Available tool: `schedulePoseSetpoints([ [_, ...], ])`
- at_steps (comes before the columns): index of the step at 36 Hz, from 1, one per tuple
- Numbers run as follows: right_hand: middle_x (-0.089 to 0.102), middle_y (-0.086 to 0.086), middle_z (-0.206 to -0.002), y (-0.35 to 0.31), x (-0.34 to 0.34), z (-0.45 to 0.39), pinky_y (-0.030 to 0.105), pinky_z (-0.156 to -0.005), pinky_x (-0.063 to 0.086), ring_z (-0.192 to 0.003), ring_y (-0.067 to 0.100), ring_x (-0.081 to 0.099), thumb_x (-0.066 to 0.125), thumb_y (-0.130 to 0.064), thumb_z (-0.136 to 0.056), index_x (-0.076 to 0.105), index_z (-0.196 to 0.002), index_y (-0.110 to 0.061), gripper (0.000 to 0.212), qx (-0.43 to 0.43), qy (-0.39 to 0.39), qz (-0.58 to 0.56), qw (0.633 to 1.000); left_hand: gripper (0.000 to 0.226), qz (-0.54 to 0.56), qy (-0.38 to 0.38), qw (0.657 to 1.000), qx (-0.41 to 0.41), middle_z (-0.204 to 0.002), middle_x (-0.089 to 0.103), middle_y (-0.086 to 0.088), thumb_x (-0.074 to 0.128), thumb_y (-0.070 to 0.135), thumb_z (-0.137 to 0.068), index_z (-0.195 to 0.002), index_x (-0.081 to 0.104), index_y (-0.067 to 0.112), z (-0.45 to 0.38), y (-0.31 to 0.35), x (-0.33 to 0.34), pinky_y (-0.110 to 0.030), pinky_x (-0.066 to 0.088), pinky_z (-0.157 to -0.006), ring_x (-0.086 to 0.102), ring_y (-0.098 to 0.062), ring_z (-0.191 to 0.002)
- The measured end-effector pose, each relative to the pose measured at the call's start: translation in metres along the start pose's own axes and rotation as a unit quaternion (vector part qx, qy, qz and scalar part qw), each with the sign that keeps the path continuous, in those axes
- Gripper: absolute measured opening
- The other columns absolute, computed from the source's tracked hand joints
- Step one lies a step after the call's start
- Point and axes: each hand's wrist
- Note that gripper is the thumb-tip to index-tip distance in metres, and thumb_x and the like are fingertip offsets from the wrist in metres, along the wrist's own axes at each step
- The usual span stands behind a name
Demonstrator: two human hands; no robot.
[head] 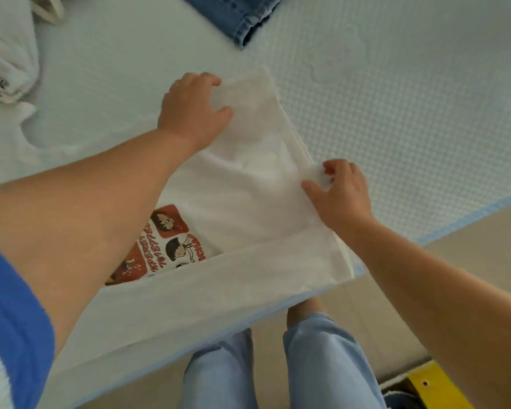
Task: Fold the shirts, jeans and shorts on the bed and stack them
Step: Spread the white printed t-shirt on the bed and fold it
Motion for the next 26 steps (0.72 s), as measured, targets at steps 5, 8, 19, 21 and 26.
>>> schedulePoseSetpoints([
  [5,0.056,0.002,-0.117,-0.073,0.004,-0.064,0.034,-0.094,0.04,-0.111,0.023,0.051,0.058,-0.054,-0.081,0.051,-0.122,-0.015,0.057,-0.02,-0.002,-0.011,1.0,0.062,0.005,-0.045,0.995,-0.089,-0.134,0.045,-0.013,0.064,0.044,-0.081,-0.134,0.045,0.016,0.009,-0.047,0.002,-0.04,0.034,-0.103,0.041,-0.032,-0.124],
  [8,0.062,0.002,-0.104,-0.108,0.005,-0.094,0.031,-0.079,0.042,-0.099,0.022,0.058,0.056,-0.062,-0.08,0.06,-0.111,-0.013,0.058,0.003,-0.03,-0.03,0.999,0.061,-0.041,-0.037,0.993,-0.107,-0.13,0.047,-0.011,0.064,0.05,-0.078,-0.129,0.049,0.021,0.004,-0.06,0.003,-0.041,0.033,-0.099,0.041,-0.032,-0.122],
  [19,0.056,-0.008,-0.09,-0.169,-0.007,-0.132,0.031,-0.08,0.049,-0.078,0.011,0.056,0.078,-0.023,-0.075,0.059,-0.118,-0.018,0.048,0.03,-0.103,-0.136,0.985,0.026,-0.001,-0.134,0.984,-0.12,-0.083,0.056,0.005,0.072,0.046,-0.073,-0.08,0.058,0.025,-0.028,-0.098,-0.032,-0.037,0.031,-0.089,0.053,-0.025,-0.096],
  [21,0.062,-0.012,-0.088,-0.173,-0.011,-0.137,0.029,-0.086,0.051,-0.079,0.008,0.062,0.077,-0.021,-0.076,0.064,-0.108,-0.025,0.034,-0.013,-0.098,-0.154,0.983,0.029,0.037,-0.133,0.985,-0.102,-0.074,0.052,0.003,0.071,0.044,-0.076,-0.067,0.054,0.022,-0.033,-0.108,-0.041,-0.03,0.032,-0.073,0.051,-0.023,-0.083],
  [26,0.064,-0.013,-0.09,-0.175,-0.007,-0.153,0.027,-0.079,0.05,-0.082,0.009,0.062,0.071,-0.029,-0.081,0.065,-0.103,-0.029,0.023,-0.059,-0.065,-0.102,0.991,0.027,0.139,-0.056,0.985,-0.089,-0.094,0.055,0.001,0.071,0.043,-0.078,-0.09,0.057,0.022,-0.042,-0.129,-0.041,-0.025,0.033,-0.073,0.048,-0.016,-0.086],
])
Point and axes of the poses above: each hand's wrist, its own z-axis away from the middle knuckle, its own x-axis out of the palm, y = z × x
